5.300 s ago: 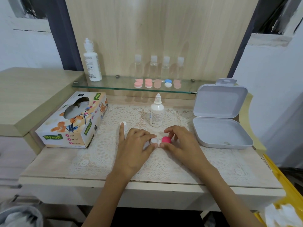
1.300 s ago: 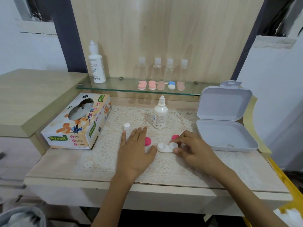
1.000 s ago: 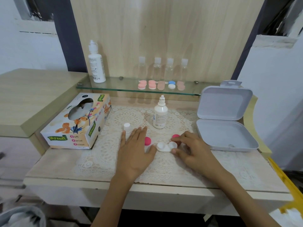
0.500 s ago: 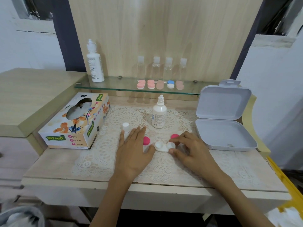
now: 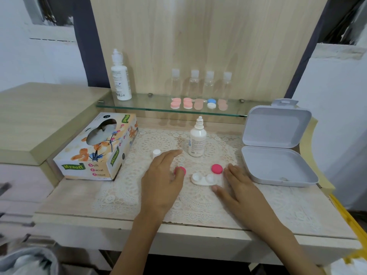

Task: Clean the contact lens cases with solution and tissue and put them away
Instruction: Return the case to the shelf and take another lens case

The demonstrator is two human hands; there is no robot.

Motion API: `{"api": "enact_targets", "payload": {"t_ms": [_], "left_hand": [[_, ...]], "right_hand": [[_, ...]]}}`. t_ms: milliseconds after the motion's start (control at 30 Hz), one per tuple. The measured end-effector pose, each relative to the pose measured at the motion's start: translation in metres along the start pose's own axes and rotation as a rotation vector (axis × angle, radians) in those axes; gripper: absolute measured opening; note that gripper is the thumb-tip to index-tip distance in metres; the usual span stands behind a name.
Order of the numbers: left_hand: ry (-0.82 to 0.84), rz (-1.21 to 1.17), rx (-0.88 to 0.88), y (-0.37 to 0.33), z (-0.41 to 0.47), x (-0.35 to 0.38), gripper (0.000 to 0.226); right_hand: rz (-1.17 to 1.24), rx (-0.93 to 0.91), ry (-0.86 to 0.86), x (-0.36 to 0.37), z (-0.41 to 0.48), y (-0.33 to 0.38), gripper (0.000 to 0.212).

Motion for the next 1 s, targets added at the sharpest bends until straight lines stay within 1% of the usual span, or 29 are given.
{"api": "enact_targets", "payload": {"t_ms": [67,133,200,267,367,400,467,533,600,633,700,800,867,1000], "left_hand": [[-0.092,-0.113,0.014,-0.003,0.0,-0.013,0.039],[-0.179,-0.217,0.039,-0.005,0.0,-0.026,0.037],[-0.259,-0.259,0.047,-0.004,0.004,-0.043,0.036],[-0.335,-0.203,0.035,0.003,0.015,-0.064,0.038],[-0.377,-0.006,-0.082,0.037,0.051,-0.095,0.041],[-0.358,0.054,-0.126,0.052,0.068,-0.102,0.04],[-0.263,0.162,-0.199,0.086,0.1,-0.109,0.035],[-0.124,0.382,-0.236,0.117,0.127,-0.107,0.026],[0.037,0.682,-0.209,0.135,0.142,-0.097,0.018],[0.103,0.815,-0.165,0.139,0.146,-0.089,0.02],[0.204,1.004,-0.091,0.141,0.15,-0.074,0.026],[0.345,1.178,-0.072,0.146,0.149,-0.053,0.032],[0.409,1.234,-0.083,0.15,0.146,-0.047,0.032],[0.418,1.334,-0.064,0.152,0.145,-0.047,0.028]], "right_hand": [[-0.064,0.021,0.044,0.006,0.001,-0.002,0.103],[-0.085,0.03,0.051,0.006,0.001,-0.001,0.104],[-0.1,0.032,0.056,0.007,0.0,-0.001,0.104],[-0.094,0.036,0.058,0.007,-0.001,-0.001,0.1],[-0.077,0.043,0.06,0.006,-0.001,0.0,0.087],[-0.073,0.046,0.059,0.006,-0.001,0.0,0.084],[-0.068,0.047,0.054,0.005,-0.002,-0.001,0.084],[-0.061,0.043,0.046,0.005,-0.001,-0.002,0.091],[-0.05,0.042,0.039,0.005,-0.001,-0.002,0.095],[-0.051,0.039,0.038,0.005,0.0,0.0,0.091],[-0.047,0.036,0.04,0.003,0.0,0.003,0.081],[-0.026,0.036,0.033,0.001,-0.001,0.005,0.075],[-0.026,0.033,0.037,0.001,-0.001,0.005,0.075],[-0.022,0.034,0.038,0.002,0.0,0.003,0.077]]}}
Point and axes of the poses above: each hand's wrist, its own z-axis towards the middle knuckle, its own x-axis out of the palm, y = z × x, the point moved 10 cm from there along z, towards the middle knuckle, and after that the axes turned 15 degrees about z, right-handed, at the moved point
